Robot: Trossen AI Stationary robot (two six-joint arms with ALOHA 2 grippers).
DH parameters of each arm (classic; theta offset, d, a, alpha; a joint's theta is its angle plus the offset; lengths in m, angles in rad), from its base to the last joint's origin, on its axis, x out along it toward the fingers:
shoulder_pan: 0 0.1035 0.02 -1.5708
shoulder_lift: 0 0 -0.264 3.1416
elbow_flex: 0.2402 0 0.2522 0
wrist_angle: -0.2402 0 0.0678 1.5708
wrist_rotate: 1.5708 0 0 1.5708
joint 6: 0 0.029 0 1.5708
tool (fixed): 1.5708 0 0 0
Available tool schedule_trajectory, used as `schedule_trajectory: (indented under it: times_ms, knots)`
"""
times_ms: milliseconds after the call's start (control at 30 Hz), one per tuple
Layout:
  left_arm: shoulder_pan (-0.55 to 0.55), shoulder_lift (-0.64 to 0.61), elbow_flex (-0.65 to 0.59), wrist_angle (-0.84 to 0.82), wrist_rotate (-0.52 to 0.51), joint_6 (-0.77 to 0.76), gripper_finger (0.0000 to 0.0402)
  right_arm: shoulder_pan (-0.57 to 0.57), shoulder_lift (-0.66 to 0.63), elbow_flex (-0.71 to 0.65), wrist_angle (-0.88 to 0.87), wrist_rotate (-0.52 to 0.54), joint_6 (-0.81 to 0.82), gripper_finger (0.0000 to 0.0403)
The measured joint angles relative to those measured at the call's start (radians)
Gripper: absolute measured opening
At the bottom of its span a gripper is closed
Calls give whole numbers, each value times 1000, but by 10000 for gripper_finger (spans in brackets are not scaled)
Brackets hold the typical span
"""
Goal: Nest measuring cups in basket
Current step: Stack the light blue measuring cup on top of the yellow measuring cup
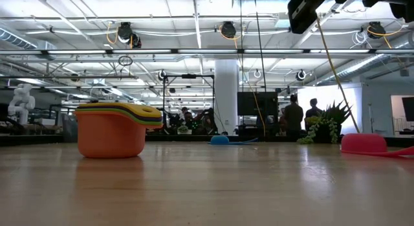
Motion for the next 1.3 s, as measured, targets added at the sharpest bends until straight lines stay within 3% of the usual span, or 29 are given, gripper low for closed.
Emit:
schedule_trajectory:
  times_ms: [200, 500, 667, 800, 1133, 1300]
  knots:
    - [18, 0, -1, 7, 19, 7, 223, 0, 0, 0, -4, -25, -11, 0]
    - [22, 1, -1, -6, 62, 14, 96, 0, 0, 0, -5, -28, -11, 0]
    - [22, 1, -1, -11, 62, 14, 60, 0, 0, 0, -6, -27, -19, 0]
    - [22, 1, -1, -43, 62, -6, 61, 0, 0, 0, -7, -24, -19, 0]
    - [21, 1, -1, -51, 66, -52, 117, 0, 0, 0, -4, -20, -37, 0]
    - [19, 1, -1, -72, 71, -60, 124, 0, 0, 0, -4, -19, -37, 0]
